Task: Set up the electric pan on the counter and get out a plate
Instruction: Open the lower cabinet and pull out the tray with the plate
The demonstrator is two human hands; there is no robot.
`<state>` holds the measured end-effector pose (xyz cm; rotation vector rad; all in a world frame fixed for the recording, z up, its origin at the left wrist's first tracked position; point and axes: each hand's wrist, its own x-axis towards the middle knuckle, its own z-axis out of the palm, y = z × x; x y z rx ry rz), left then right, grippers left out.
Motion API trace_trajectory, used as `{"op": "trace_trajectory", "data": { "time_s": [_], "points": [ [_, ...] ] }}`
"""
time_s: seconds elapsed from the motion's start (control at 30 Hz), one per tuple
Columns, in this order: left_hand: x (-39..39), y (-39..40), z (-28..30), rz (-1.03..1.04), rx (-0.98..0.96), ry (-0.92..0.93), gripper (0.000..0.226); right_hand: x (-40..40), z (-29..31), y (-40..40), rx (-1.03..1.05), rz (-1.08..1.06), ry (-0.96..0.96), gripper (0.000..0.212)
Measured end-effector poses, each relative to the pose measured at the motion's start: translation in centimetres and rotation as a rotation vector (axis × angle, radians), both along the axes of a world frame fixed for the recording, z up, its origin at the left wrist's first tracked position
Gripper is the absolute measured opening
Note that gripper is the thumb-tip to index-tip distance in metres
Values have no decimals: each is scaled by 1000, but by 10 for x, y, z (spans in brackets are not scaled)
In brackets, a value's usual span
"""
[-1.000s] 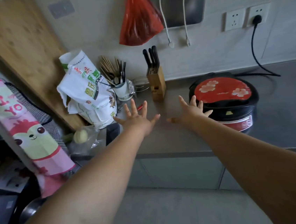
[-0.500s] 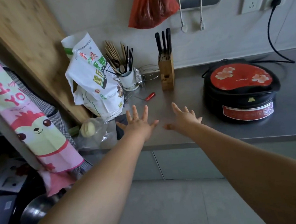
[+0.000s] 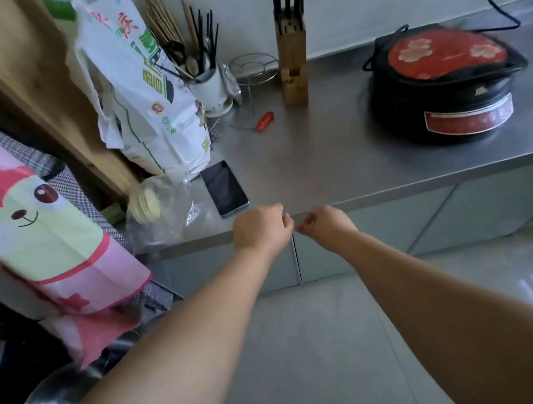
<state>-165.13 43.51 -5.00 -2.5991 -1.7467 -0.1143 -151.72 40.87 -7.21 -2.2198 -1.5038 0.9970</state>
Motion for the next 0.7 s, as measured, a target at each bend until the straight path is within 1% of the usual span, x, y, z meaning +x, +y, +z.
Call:
{"op": "trace_trajectory", "data": {
  "time_s": [0.03,0.1,0.13,0.17,0.2,0.23,0.27,0.3,0.33,0.4,0.43,0.47,0.53,0.6,0.7],
  "points": [
    [-5,-3,-9,-28,-19,6,30,-5,-8,-3,-35,-5,8,32],
    [-13,-7,-30,-49,-87,34,30,-12,-26,-7,-94,-27,29,24],
    [-16,-7,-41,-35,-149,37,30,-14,-34,-7,-113,-55,49,23],
    [-19,-5,-54,-4,-235,29,31,-16,-43,-7,-132,-102,92,28],
    [-22,-2,-65,40,-331,2,34,-16,-51,-5,-145,-182,184,36],
    [-23,4,-76,89,-442,-45,37,-16,-56,-3,-150,-280,324,44],
    [-23,9,-85,140,-556,-131,42,-17,-60,-1,-148,-381,483,48],
    [-21,14,-92,203,-672,-259,44,-18,-63,1,-134,-478,639,50],
    [-19,20,-98,290,-774,-434,42,-18,-67,4,-109,-568,767,47],
    [-14,26,-108,554,-978,-843,28,-20,-80,14,-55,-716,944,38],
    [-12,28,-111,679,-1055,-1018,22,-21,-87,18,-26,-780,1011,35],
    [-11,31,-116,761,-1097,-1149,19,-22,-93,22,-3,-841,1075,32],
    [-10,36,-127,831,-1122,-1326,22,-23,-102,27,43,-924,1170,27],
    [-8,42,-132,868,-1124,-1465,26,-23,-109,32,103,-988,1232,25],
    [-4,46,-136,898,-1133,-1588,21,-20,-117,39,150,-1054,1284,33]
  ]
}}
